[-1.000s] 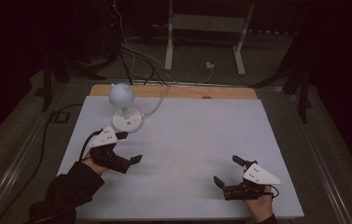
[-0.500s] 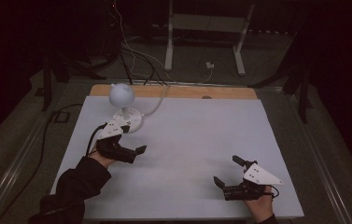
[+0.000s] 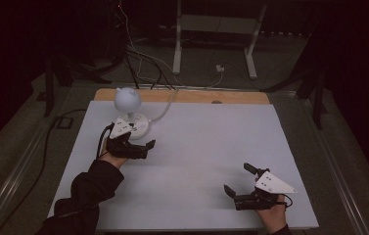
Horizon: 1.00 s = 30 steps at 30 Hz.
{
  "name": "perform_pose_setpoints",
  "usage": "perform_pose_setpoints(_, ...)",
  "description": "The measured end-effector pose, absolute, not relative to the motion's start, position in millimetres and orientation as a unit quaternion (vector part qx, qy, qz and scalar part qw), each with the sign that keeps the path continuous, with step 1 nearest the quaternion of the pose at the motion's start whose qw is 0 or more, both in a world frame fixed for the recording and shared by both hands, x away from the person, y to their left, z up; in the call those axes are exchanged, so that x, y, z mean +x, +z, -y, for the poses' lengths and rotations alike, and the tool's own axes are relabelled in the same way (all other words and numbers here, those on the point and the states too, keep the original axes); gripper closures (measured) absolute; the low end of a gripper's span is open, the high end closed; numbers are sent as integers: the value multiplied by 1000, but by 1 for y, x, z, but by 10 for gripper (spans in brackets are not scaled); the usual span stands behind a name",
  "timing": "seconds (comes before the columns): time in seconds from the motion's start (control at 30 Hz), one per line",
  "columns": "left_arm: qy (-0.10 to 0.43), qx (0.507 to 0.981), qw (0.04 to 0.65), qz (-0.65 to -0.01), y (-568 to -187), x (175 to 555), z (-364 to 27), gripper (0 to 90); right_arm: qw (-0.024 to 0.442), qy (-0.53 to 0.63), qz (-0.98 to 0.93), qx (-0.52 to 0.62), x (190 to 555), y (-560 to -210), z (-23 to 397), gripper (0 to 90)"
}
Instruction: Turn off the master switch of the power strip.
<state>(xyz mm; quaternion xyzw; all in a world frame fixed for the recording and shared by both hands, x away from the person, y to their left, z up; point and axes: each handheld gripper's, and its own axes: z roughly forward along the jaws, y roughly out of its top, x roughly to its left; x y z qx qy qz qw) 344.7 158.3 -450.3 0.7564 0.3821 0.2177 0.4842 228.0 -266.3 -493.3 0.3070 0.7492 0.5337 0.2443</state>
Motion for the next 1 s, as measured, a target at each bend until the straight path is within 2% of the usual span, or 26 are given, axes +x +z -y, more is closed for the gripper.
perform_pose_setpoints(0.53,233,755,448,-418,-470,365,-135,4,243,534,-750,306,228,-493,267,0)
perform_pose_setpoints(0.67,256,743,434,-440,-476,369,-130,3,243,535,-750,304,228,-493,267,0)
perform_pose_setpoints(0.87,280,738,428,-440,-485,376,-128,5,241,536,-750,305,229,-494,267,0)
perform_pose_setpoints(1.0,279,733,433,-445,-492,381,-127,56,241,536,-750,304,228,-493,267,0)
